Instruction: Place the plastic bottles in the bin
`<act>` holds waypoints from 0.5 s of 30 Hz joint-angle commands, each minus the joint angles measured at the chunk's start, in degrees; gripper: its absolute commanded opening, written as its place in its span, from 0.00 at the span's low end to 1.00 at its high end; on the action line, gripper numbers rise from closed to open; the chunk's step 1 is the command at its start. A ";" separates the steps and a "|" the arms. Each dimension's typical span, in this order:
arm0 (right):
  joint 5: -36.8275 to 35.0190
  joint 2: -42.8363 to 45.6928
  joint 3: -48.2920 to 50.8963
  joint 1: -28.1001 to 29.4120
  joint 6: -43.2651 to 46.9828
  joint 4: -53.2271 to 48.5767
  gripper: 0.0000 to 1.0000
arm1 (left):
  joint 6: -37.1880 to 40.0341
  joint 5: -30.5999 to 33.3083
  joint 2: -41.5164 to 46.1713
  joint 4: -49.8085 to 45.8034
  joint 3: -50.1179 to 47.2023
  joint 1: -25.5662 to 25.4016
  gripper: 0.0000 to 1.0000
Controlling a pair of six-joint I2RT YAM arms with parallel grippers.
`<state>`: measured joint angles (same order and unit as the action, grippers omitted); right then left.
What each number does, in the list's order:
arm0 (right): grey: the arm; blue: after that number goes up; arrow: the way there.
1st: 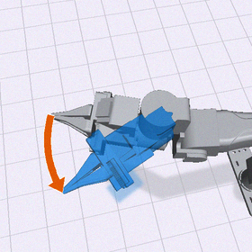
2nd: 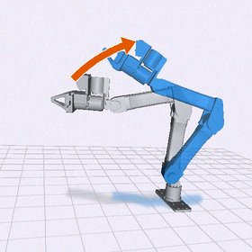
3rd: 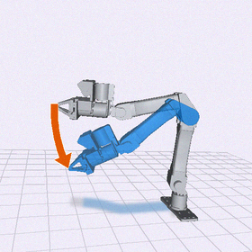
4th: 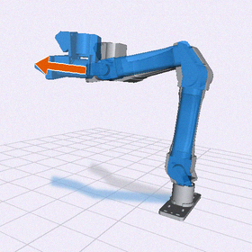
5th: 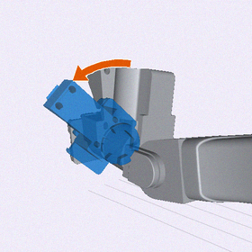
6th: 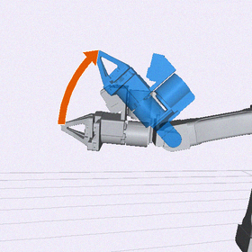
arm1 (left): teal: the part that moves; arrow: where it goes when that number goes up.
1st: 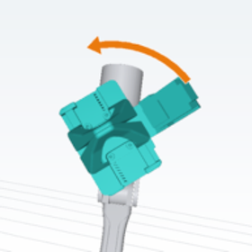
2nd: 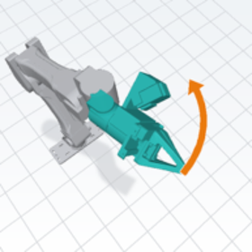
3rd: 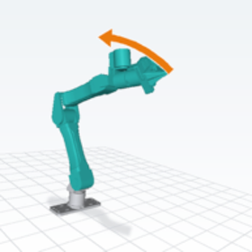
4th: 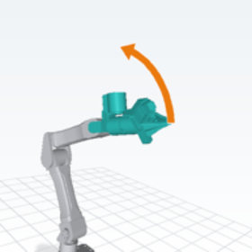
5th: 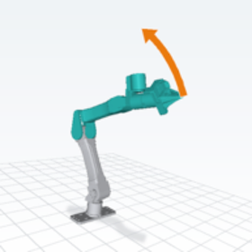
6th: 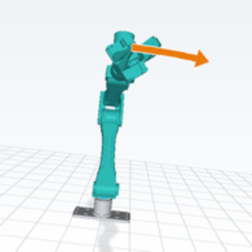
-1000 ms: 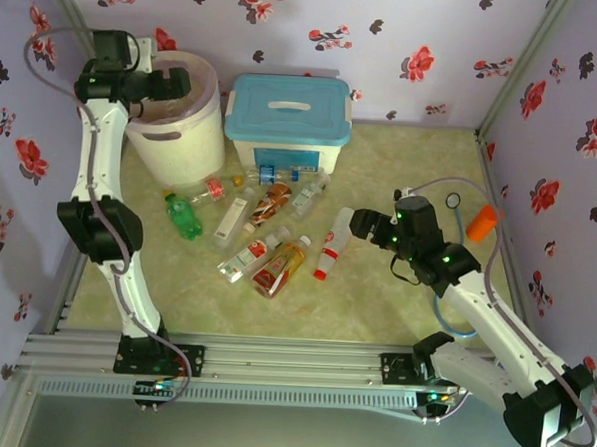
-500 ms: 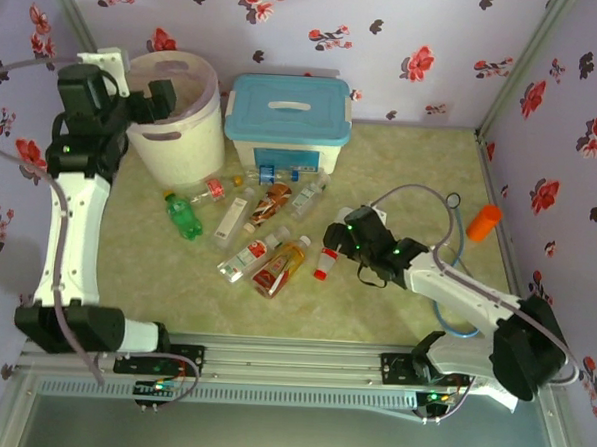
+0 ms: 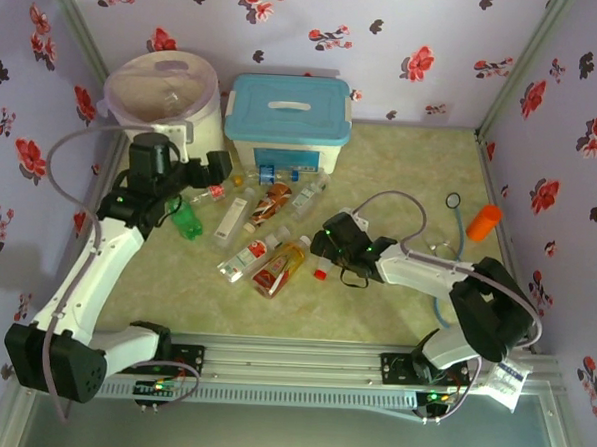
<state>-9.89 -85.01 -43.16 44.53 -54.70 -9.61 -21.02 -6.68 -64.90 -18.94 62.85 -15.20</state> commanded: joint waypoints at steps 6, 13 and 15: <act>-1.27 -5.36 -0.50 0.45 -1.09 3.02 0.82 | -13.62 -1.20 3.47 9.40 -10.46 -9.40 0.98; -1.59 -6.93 -0.69 0.42 0.02 2.21 0.76 | -14.93 2.16 1.62 12.94 -10.63 -10.73 0.98; -2.22 -7.32 -0.11 0.44 -0.40 2.87 0.73 | -13.88 2.77 -1.01 15.13 -7.59 -10.73 0.98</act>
<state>-10.57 -90.87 -43.29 44.53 -54.54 -7.35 -34.37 -6.09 -63.44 -9.45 50.87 -26.00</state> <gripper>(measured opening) 0.739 0.981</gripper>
